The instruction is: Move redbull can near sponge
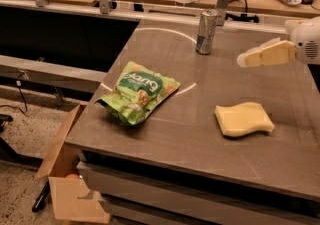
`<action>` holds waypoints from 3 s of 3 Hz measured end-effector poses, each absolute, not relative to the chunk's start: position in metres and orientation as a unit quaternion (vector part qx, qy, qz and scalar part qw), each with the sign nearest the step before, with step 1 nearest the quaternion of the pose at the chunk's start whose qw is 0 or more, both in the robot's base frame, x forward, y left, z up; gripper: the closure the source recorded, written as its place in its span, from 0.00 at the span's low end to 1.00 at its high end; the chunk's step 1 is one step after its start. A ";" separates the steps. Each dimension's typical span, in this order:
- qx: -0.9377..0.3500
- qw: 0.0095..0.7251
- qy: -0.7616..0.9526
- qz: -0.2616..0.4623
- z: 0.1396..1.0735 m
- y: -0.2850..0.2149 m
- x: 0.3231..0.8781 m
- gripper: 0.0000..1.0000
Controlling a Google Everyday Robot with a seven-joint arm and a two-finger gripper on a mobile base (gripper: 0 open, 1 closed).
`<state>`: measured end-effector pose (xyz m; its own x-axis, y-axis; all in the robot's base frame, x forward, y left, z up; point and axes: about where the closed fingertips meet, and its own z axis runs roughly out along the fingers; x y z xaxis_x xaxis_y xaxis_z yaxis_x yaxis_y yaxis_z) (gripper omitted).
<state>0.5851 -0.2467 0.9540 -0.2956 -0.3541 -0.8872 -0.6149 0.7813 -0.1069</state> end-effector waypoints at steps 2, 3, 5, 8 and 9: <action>-0.240 0.547 0.793 0.117 0.929 -0.263 0.680 0.00; -0.252 0.537 0.793 0.141 0.909 -0.237 0.708 0.00; -0.279 0.520 0.784 0.193 0.888 -0.168 0.752 0.00; -0.298 0.505 0.777 0.227 0.915 -0.140 0.750 0.80; -0.272 0.501 0.781 0.255 0.938 -0.165 0.719 1.00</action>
Offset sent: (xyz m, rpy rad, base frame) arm 0.1389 -0.0241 -0.0407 0.1041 -0.0582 -0.1579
